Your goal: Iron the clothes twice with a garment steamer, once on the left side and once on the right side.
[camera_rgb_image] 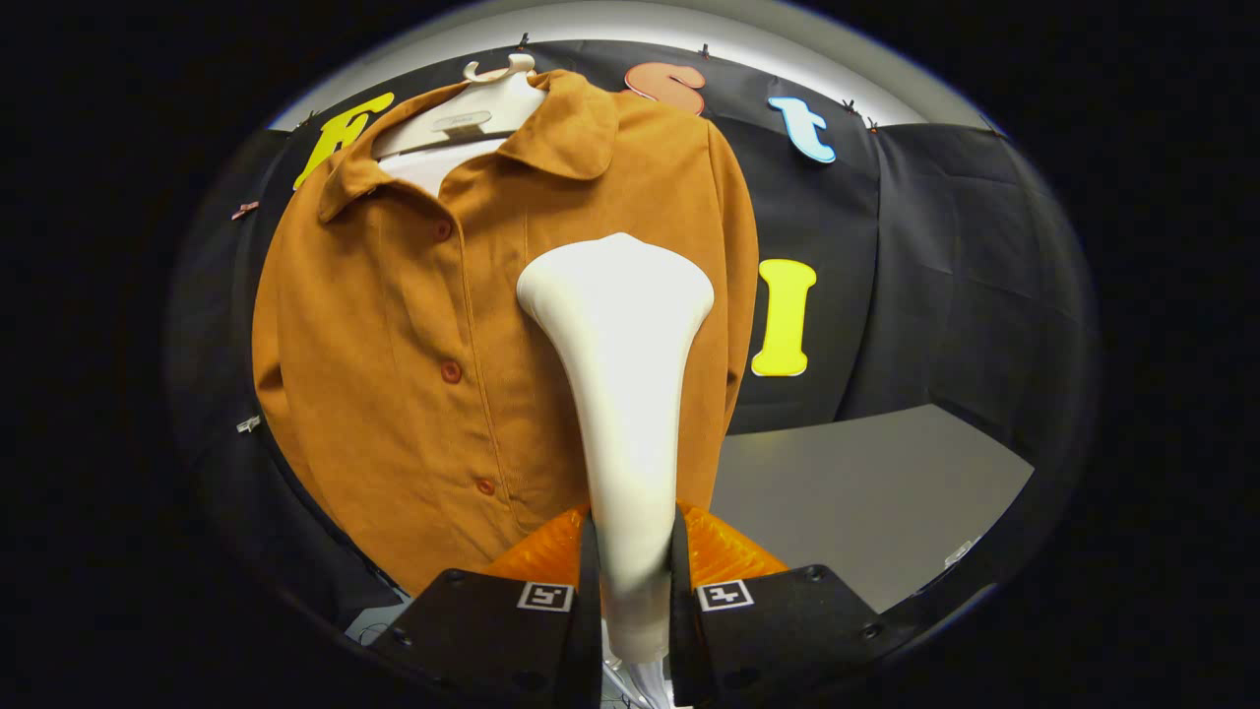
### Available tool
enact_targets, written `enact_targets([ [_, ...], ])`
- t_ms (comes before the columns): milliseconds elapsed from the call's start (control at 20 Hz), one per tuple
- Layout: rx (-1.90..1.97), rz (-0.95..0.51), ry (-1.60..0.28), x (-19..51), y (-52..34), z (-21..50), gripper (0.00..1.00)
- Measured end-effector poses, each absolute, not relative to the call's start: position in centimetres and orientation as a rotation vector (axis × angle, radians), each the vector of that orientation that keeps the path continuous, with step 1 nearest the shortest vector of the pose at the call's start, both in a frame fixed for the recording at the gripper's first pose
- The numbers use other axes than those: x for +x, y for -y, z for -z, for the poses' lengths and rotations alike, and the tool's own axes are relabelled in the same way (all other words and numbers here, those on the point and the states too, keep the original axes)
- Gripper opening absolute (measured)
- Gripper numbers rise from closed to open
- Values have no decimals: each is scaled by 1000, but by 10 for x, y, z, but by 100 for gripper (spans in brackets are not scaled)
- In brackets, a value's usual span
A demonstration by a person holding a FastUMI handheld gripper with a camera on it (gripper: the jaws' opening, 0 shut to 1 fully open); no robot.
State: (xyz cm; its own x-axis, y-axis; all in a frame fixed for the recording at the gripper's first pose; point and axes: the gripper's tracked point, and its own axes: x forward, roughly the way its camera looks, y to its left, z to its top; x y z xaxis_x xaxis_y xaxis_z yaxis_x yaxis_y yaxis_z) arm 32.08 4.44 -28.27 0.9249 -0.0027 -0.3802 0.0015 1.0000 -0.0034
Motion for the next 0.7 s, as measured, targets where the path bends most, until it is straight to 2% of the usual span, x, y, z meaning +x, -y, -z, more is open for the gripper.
enact_targets([
  [700,-29,-7,-640,289,-48,416,31],
])
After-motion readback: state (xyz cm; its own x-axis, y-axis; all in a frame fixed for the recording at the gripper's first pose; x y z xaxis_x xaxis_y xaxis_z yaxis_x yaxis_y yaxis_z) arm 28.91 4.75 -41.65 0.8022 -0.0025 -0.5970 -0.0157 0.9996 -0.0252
